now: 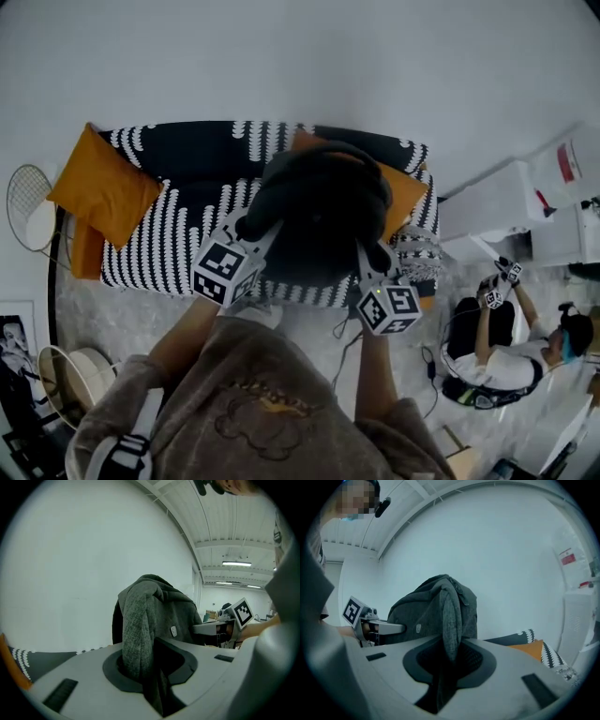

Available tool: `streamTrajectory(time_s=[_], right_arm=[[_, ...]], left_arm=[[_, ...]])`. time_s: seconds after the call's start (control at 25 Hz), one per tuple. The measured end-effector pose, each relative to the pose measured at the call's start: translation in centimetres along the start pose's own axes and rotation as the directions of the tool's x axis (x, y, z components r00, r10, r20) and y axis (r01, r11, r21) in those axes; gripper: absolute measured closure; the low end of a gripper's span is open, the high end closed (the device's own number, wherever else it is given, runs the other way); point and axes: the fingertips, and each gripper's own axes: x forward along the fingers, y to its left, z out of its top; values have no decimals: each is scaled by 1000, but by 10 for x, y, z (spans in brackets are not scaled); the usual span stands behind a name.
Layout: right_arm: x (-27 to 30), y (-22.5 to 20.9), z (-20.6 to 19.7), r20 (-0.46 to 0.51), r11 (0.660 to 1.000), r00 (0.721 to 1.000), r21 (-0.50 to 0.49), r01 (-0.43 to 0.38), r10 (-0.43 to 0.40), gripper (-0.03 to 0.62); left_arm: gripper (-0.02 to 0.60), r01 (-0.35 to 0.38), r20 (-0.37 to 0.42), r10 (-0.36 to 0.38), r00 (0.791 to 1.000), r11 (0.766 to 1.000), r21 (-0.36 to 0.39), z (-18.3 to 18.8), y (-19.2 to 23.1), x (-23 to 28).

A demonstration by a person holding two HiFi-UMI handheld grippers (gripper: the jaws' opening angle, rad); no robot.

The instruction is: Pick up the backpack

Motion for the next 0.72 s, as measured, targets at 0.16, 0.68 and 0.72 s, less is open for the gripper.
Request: streamTrajectory(time_s=[0.16,0.68,0.72], right_arm=[[-31,16,-2,13,1000,1000,-16,-2,3,533],[-137,86,-28,19,1000,1000,7,15,-15,533],[-144,91,-32,17,1000,1000,11,19,-19,533]], left_arm=[[508,4,8,-5,1000,1000,16,-1,-22,-27],[508,28,0,-28,1000,998,47,-21,-91,-129],[508,34,-2,-34,999,998,45,-25,-96,-136]])
